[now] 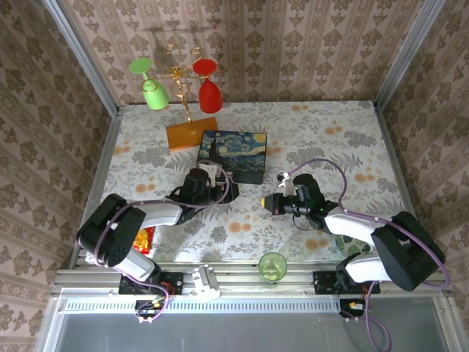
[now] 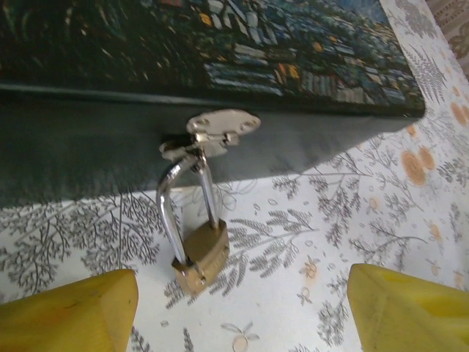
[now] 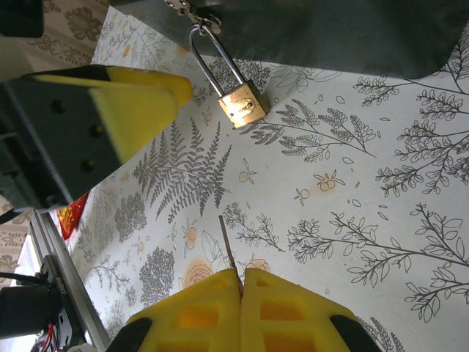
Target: Unlock the padlock with the key
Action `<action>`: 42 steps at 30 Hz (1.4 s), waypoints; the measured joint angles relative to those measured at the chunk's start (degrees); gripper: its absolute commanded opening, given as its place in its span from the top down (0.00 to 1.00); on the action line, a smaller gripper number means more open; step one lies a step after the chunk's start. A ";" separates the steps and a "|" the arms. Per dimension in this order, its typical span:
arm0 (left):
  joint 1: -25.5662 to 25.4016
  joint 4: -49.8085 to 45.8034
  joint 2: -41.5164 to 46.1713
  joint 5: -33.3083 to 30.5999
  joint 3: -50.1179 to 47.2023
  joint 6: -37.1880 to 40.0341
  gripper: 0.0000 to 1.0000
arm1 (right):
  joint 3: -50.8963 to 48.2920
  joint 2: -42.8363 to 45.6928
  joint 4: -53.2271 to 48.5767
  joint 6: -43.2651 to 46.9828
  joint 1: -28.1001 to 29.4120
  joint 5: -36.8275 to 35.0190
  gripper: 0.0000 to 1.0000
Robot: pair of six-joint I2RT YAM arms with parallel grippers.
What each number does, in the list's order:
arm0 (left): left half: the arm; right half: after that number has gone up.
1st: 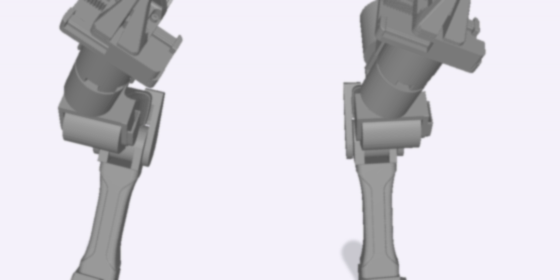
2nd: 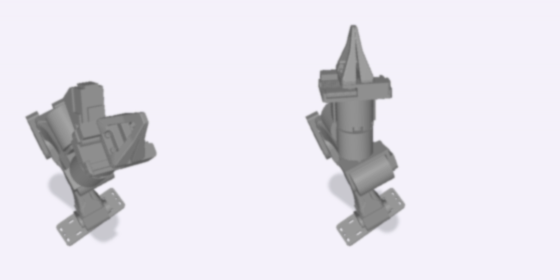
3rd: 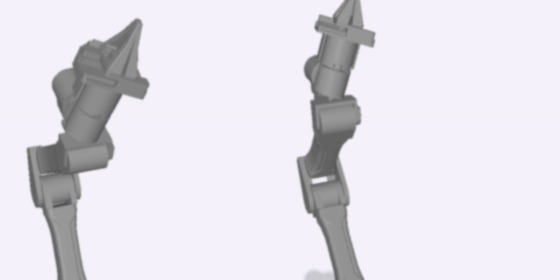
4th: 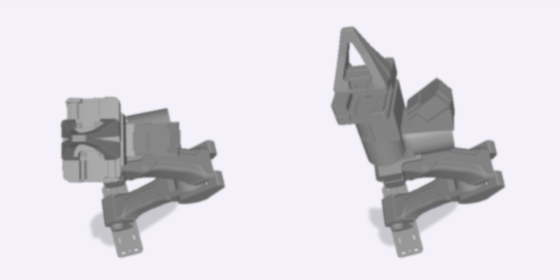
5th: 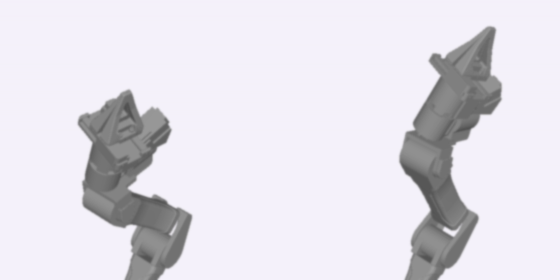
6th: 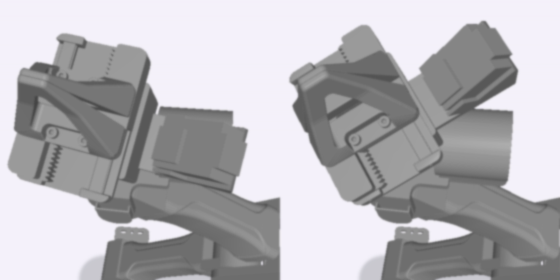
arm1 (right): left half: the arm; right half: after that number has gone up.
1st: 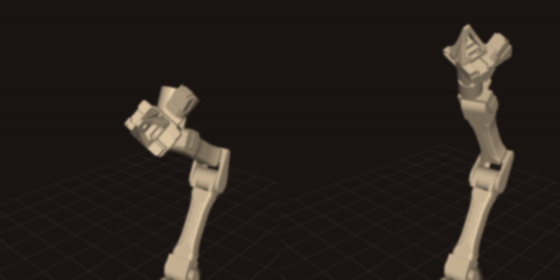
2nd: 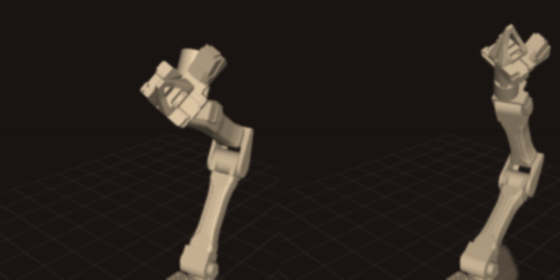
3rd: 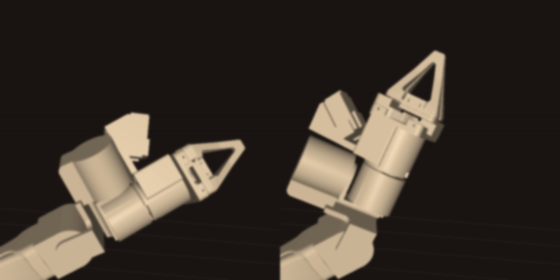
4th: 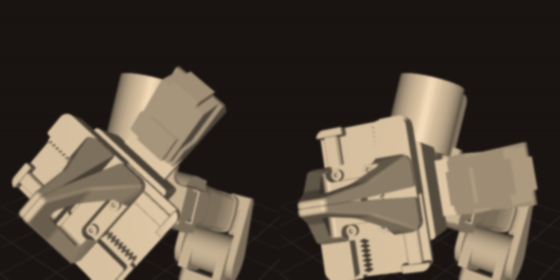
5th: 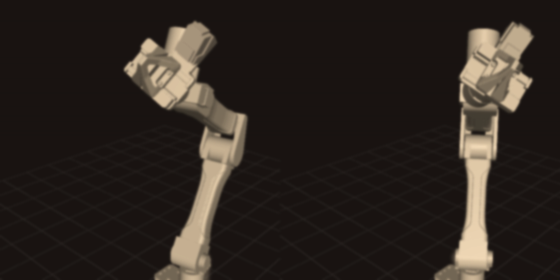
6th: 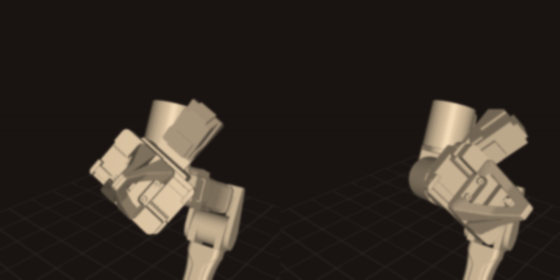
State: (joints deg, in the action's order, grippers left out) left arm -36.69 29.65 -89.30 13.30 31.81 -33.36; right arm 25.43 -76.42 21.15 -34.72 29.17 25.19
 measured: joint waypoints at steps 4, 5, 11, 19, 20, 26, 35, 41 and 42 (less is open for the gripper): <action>0.09 2.01 -3.02 -0.22 1.31 0.02 0.29 | 0.00 -0.15 0.00 0.00 0.00 0.00 1.00; 0.09 2.95 -3.85 -0.17 1.46 0.04 0.33 | 0.00 -0.15 0.00 0.00 0.00 0.00 1.00; -0.31 4.66 -6.75 -2.23 1.81 -0.52 0.40 | 0.00 -0.15 0.00 -0.02 0.00 -1.14 1.00; -1.18 5.64 -9.07 -5.84 2.14 -1.73 0.45 | 0.00 -0.48 0.61 -0.63 0.00 -2.10 1.00; -1.42 5.66 -9.42 -6.27 2.16 -1.73 0.46 | 0.00 -0.55 0.61 -0.79 0.00 -2.25 1.00; -2.80 6.47 -9.90 -7.28 2.38 -2.69 0.53 | 0.00 -0.57 0.98 -1.22 0.00 -2.56 1.00; -2.99 6.88 -10.69 -9.09 2.38 -4.17 0.59 | -0.04 -0.57 0.98 -1.25 0.00 -2.60 1.00; -3.43 8.59 -11.61 -10.21 2.38 -5.09 0.59 | -0.15 -1.49 1.86 -1.29 0.00 -2.60 1.00; -3.48 8.98 -11.76 -10.43 2.38 -5.33 0.61 | -0.22 -1.60 2.01 -1.36 0.00 -2.58 1.00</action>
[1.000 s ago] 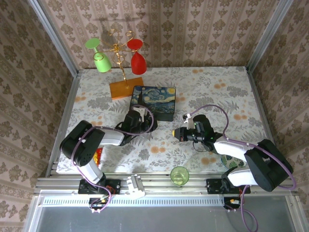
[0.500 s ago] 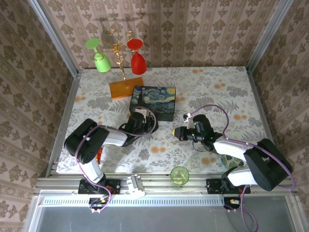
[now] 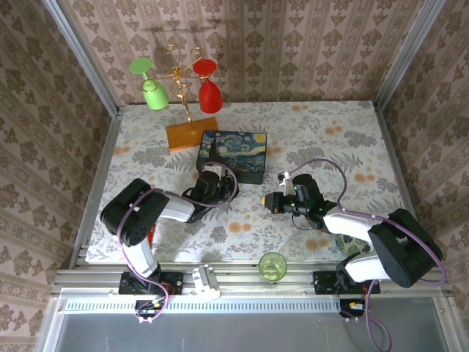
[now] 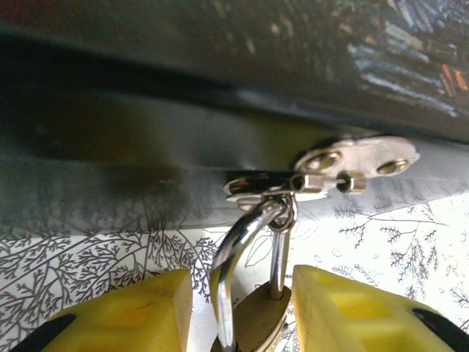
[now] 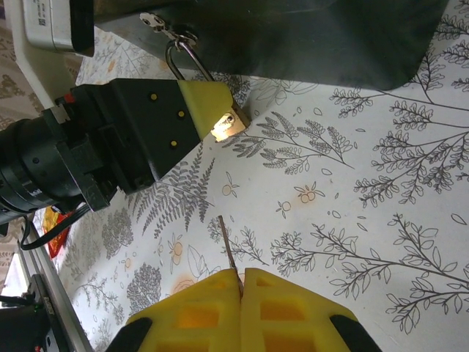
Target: Unlock the padlock with the key
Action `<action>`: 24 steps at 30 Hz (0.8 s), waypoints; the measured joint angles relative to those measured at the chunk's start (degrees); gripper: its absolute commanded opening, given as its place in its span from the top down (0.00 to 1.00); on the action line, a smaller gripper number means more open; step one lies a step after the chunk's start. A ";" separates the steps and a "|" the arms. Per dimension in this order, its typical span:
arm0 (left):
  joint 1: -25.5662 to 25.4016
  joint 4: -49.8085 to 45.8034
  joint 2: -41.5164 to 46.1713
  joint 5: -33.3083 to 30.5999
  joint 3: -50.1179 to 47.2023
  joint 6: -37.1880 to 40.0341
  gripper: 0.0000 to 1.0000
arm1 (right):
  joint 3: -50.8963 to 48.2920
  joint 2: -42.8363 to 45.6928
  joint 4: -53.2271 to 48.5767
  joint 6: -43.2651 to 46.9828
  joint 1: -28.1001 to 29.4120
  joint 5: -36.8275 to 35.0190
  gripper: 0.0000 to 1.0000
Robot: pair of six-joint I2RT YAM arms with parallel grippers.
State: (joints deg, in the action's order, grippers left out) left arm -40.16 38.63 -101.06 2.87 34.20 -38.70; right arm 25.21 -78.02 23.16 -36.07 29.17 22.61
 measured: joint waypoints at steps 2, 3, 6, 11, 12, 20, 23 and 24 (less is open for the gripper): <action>0.00 0.68 -0.33 -0.22 0.00 -0.35 0.64 | -0.17 -0.15 0.28 -0.13 0.00 0.00 1.00; 0.00 0.92 -0.50 -0.28 0.00 -0.57 0.65 | -0.22 -0.24 0.44 -0.13 0.00 0.00 1.00; -0.07 1.57 -1.03 -0.11 0.09 -0.76 0.70 | -0.22 -0.52 0.83 -0.13 0.00 0.00 1.00; -0.63 1.81 -1.40 0.85 0.44 -2.21 0.85 | -0.24 -2.67 2.43 -0.94 0.02 0.04 1.00; -0.63 1.81 -1.40 1.18 0.46 -2.54 0.86 | -0.24 -3.63 3.06 -1.36 0.02 0.04 1.00; -0.59 -0.55 0.20 2.80 0.61 -5.33 0.94 | -0.22 -10.82 8.50 -5.01 0.90 0.24 1.00; 0.15 0.04 0.85 4.48 -0.11 -8.26 1.00 | -0.17 -14.86 13.57 -7.87 1.01 1.51 1.00; 0.66 0.74 0.96 5.03 -0.66 -9.42 1.00 | -0.17 -16.59 15.85 -9.46 0.98 2.10 1.00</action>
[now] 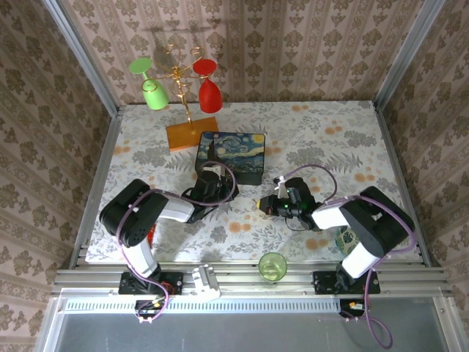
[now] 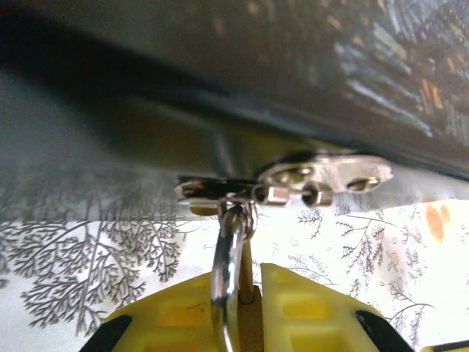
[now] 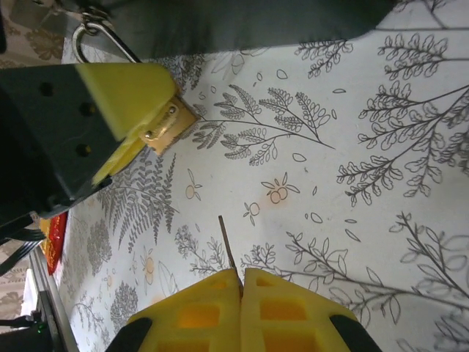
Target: Unlock the padlock with the key
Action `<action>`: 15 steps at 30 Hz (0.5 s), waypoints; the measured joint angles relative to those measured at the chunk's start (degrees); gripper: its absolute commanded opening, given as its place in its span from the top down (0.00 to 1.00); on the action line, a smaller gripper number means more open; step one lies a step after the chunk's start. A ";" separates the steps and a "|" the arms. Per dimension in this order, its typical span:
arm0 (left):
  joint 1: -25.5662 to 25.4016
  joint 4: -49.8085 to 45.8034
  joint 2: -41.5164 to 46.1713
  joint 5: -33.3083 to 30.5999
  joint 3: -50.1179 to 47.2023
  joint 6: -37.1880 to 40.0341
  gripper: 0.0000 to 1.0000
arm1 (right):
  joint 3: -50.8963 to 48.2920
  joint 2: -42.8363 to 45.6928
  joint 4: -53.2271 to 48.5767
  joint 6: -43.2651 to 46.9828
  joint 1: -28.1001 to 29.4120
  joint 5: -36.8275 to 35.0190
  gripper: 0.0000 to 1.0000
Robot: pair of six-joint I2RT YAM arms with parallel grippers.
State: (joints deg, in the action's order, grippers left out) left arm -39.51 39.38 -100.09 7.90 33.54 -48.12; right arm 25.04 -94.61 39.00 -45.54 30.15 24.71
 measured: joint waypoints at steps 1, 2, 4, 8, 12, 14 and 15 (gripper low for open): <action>0.44 0.50 0.09 0.48 -0.37 -1.05 1.00 | 0.02 -1.66 2.10 -1.53 -0.13 0.61 1.00; 1.03 1.27 0.09 1.01 -0.72 -2.25 1.00 | 0.04 -3.91 4.74 -3.45 -0.35 1.62 1.00; 1.73 2.36 0.09 2.03 -1.09 -4.35 1.00 | 0.09 -8.02 10.97 -7.32 -0.68 3.93 1.00; 1.79 4.83 0.09 3.37 -1.22 -8.20 1.00 | 0.09 -14.73 24.11 -13.79 -1.25 7.30 1.00; 1.79 7.67 0.09 4.17 -1.79 -11.21 1.00 | 0.11 -16.81 29.00 -16.35 -1.25 9.18 1.00; 1.79 8.37 0.09 4.57 -2.10 -12.33 1.00 | 0.11 -16.83 29.49 -16.46 -1.25 10.27 1.00; 1.81 8.52 0.09 4.79 -2.10 -12.76 1.00 | 0.11 -16.83 30.05 -16.52 -1.25 10.78 1.00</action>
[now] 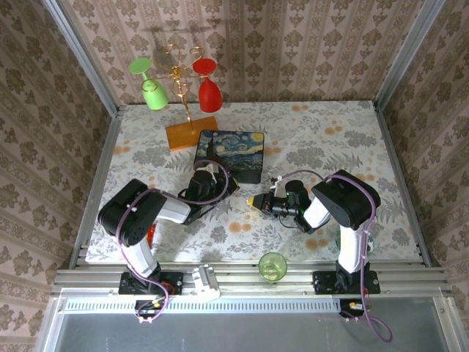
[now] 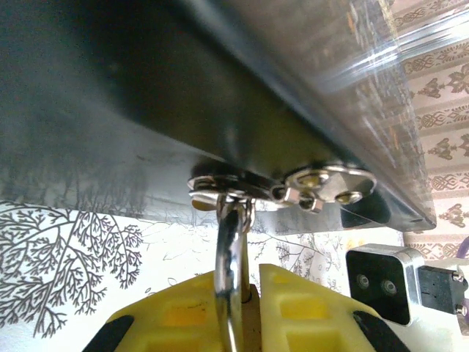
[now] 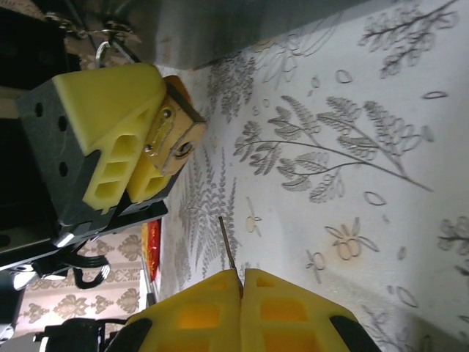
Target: Unlock the padlock with the key
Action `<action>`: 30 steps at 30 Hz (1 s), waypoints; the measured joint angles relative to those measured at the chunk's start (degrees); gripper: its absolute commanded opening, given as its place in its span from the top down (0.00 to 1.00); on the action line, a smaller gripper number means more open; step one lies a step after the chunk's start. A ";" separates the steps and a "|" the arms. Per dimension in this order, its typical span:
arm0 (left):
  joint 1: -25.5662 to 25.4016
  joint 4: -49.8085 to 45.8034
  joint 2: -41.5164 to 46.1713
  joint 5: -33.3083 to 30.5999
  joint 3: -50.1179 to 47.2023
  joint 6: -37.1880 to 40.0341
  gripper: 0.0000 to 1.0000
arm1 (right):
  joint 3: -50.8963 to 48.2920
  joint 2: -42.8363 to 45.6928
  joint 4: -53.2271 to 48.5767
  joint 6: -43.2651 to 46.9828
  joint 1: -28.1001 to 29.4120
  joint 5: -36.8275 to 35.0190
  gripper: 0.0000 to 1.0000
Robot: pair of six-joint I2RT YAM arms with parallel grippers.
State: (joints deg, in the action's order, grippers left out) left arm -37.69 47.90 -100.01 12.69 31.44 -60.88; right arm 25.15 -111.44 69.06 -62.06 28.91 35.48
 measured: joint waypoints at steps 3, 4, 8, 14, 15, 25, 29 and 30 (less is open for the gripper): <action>0.20 1.60 0.00 0.33 -0.24 -1.14 1.00 | 0.04 0.00 1.66 -0.39 0.00 1.53 1.00; 0.20 1.90 0.00 0.39 -0.33 -1.36 1.00 | 0.17 -0.02 1.88 -0.63 0.00 1.99 1.00; 0.20 2.64 0.00 0.46 -0.37 -2.08 1.00 | 1.36 0.00 2.62 -1.84 0.00 2.80 1.00; 0.28 5.75 0.00 0.96 -0.72 -4.24 1.00 | 3.54 -0.39 3.45 -4.39 -0.02 2.93 1.00; 0.31 6.43 -0.04 1.14 -0.76 -4.94 1.00 | 3.58 -0.59 3.76 -4.66 0.00 2.89 1.00; 0.72 11.54 -1.22 2.64 -2.03 -8.04 1.00 | 3.58 -0.61 4.31 -5.49 -0.07 2.69 1.00; 0.72 12.41 -1.25 2.67 -2.84 -8.57 1.00 | 3.58 -0.59 4.35 -5.49 -0.07 2.69 1.00; 0.72 12.57 -1.29 2.71 -3.06 -8.59 1.00 | 3.58 -0.59 4.37 -5.49 -0.13 2.69 1.00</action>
State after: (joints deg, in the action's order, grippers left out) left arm -36.97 60.47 -101.30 15.40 28.38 -69.47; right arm 28.73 -112.03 73.43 -67.55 28.77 38.17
